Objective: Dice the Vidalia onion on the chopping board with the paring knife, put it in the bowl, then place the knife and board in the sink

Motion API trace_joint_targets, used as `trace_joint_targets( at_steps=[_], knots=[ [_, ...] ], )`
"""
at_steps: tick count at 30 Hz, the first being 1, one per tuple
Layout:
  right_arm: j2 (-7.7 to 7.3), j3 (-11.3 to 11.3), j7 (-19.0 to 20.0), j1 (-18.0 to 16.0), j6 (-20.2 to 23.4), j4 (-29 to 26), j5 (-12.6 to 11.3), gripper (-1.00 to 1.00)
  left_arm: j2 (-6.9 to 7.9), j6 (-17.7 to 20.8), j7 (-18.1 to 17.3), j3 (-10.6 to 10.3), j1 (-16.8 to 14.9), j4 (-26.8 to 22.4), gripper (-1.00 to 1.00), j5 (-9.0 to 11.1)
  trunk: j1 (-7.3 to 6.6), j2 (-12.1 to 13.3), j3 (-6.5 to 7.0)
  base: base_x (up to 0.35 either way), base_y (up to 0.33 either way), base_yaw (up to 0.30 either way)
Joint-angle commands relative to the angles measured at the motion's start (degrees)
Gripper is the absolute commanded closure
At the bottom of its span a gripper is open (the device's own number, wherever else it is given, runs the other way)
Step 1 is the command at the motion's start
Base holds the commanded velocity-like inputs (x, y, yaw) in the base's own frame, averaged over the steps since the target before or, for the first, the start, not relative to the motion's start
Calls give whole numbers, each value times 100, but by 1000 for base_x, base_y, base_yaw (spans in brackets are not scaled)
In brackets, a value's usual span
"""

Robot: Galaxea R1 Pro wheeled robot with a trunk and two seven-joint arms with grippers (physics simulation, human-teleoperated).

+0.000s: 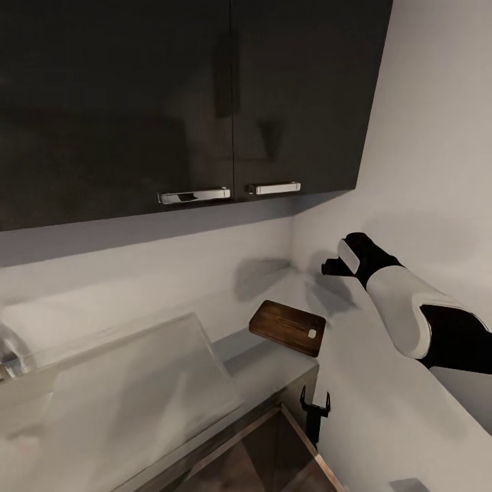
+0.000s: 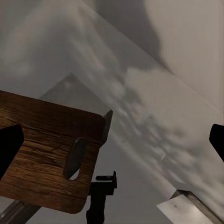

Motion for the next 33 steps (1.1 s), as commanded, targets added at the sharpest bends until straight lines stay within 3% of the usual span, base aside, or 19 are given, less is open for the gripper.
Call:
trace_joint_targets(
  at_steps=[1,33],
  knots=[
    [3,-39,-32,0,13,-7,-13,-100,-5,-6,-25,14,2,-4,-100,19,2,-4,-2,0,0,0],
    [-9,-48,-24,26,-36,-7,-19,-100,-5,-6,-27,14,2,-4,-100,19,2,-4,-239,0,0,0]
  ],
)
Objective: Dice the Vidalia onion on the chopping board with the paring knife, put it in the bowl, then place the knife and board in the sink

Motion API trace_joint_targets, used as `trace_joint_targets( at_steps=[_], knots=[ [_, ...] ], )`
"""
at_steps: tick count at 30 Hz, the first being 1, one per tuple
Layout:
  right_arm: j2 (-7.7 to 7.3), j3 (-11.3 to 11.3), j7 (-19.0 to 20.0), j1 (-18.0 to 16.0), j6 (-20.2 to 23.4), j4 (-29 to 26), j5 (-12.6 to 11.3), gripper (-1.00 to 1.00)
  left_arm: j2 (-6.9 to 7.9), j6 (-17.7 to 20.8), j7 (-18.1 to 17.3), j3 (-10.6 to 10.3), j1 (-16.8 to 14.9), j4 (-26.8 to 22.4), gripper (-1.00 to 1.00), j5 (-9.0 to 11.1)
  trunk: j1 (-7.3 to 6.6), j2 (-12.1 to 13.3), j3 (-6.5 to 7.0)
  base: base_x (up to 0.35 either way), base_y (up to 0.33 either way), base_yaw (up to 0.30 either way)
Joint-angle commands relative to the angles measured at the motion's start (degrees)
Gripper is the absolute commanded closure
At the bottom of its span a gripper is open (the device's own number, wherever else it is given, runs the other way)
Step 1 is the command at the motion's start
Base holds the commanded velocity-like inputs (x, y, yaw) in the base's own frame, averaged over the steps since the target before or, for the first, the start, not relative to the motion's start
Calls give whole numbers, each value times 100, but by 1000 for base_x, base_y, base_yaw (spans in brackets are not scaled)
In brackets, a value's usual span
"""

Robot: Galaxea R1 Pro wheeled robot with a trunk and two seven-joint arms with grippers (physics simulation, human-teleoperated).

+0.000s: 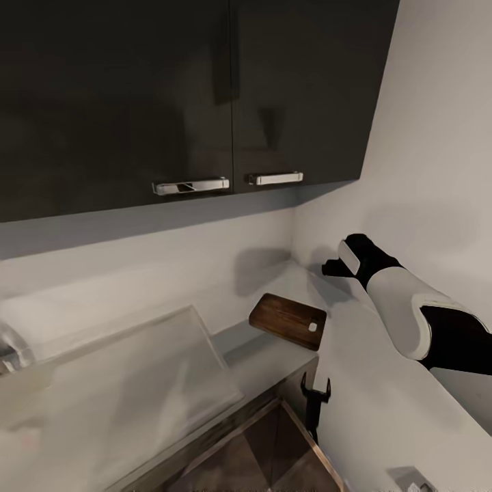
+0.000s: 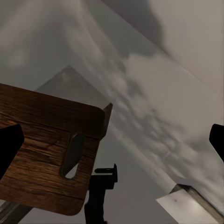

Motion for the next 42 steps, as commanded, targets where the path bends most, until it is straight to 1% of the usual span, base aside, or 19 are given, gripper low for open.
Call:
trace_joint_targets(
  at_steps=[1,30,42],
  knots=[
    [4,-38,-33,-4,3,-6,-16,-100,-5,-5,-22,14,0,-6,-100,19,4,-13,-22,0,0,0],
    [7,-38,-33,-3,-19,-6,-23,-100,-5,-5,-27,14,0,-6,-100,18,4,-13,-287,0,0,0],
    [7,-38,-33,18,-128,-6,-23,-100,-5,-5,-25,14,0,-6,-100,19,4,-13,-397,0,0,0]
  ],
)
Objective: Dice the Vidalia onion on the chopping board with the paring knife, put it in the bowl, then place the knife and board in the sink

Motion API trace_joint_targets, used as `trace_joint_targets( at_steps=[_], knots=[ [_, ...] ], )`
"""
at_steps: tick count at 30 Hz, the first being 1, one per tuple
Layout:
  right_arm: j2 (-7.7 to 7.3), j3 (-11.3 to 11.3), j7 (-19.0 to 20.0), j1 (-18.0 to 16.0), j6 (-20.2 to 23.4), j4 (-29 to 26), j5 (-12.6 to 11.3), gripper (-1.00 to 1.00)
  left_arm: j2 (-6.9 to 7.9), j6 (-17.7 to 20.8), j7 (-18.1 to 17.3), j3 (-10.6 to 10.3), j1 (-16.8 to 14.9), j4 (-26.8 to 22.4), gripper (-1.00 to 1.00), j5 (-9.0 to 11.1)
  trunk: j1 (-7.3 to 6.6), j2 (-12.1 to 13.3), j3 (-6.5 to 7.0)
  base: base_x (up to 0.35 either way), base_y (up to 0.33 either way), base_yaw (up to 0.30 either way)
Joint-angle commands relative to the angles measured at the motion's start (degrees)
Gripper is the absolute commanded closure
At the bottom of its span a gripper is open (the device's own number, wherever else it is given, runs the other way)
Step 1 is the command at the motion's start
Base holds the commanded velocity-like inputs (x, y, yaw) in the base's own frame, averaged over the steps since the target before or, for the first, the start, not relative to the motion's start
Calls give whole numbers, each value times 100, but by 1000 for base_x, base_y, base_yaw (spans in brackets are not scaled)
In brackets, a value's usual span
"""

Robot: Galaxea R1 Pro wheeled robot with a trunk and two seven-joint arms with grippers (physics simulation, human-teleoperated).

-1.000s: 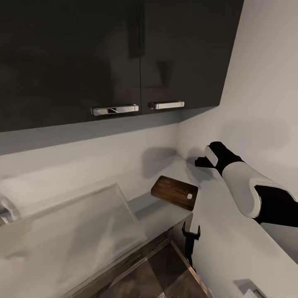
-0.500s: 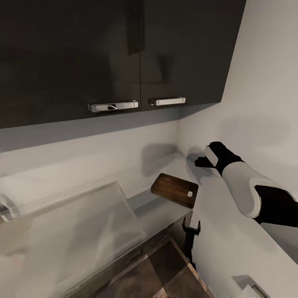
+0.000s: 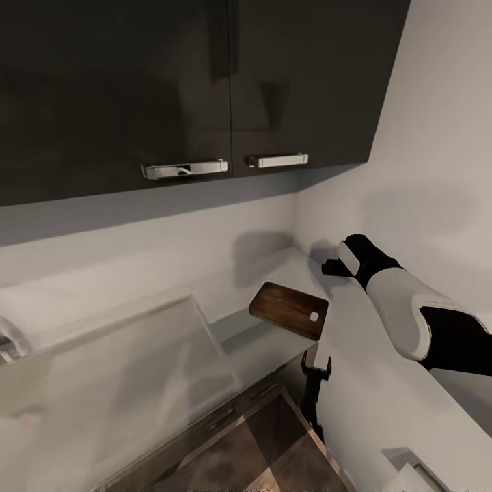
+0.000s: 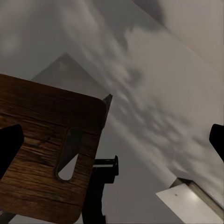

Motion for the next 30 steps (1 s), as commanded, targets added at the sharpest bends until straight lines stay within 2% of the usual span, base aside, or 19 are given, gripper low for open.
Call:
trace_joint_targets(
  at_steps=[1,30],
  knots=[
    [3,-37,-33,-2,14,-6,-15,-100,-5,-5,-25,16,0,-6,-100,16,3,-13,-21,0,0,0],
    [12,-35,-33,19,3,3,-15,-100,-5,-5,-25,14,0,30,-100,10,3,-13,-286,0,0,0]
  ],
)
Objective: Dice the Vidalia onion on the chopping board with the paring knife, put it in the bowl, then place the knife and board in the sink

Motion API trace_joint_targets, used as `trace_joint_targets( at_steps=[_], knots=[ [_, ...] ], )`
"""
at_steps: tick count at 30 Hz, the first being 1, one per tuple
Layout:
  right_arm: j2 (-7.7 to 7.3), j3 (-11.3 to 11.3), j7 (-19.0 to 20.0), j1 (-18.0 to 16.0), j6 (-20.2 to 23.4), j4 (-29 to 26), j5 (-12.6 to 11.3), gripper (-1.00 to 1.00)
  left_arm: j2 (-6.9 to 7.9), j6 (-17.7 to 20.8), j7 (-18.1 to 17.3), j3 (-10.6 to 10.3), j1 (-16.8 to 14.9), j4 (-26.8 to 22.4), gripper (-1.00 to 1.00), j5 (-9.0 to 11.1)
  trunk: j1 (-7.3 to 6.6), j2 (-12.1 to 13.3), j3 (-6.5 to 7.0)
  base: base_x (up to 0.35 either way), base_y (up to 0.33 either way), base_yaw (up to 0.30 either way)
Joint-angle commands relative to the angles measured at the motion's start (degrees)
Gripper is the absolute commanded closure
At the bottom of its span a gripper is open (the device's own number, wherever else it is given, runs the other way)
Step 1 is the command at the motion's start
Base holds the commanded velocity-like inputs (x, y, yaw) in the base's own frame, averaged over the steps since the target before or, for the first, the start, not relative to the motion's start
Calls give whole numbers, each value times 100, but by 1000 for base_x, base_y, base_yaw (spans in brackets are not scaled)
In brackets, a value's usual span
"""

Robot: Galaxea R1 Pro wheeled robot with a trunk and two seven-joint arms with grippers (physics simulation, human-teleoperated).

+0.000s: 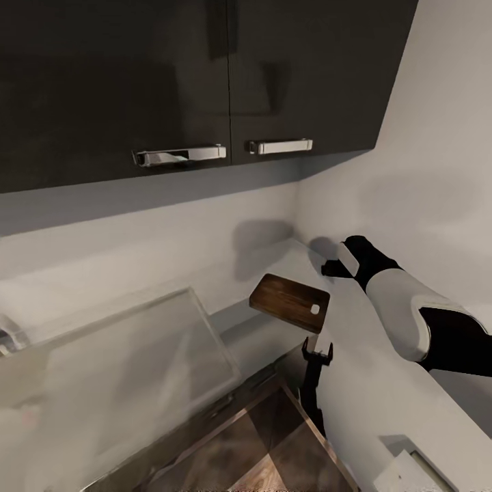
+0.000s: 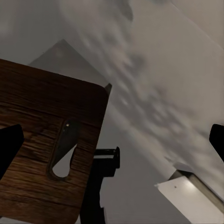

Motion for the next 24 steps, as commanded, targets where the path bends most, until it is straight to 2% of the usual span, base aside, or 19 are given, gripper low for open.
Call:
trace_joint_targets(
  at_steps=[1,24],
  knots=[
    [3,-38,-33,-4,15,-6,-15,-100,-5,-5,-23,14,0,-4,-100,18,3,-12,-20,0,0,0],
    [3,-38,-33,31,15,-7,-15,-100,-5,-5,-23,14,0,1,-100,18,3,-12,-231,0,0,0]
  ],
)
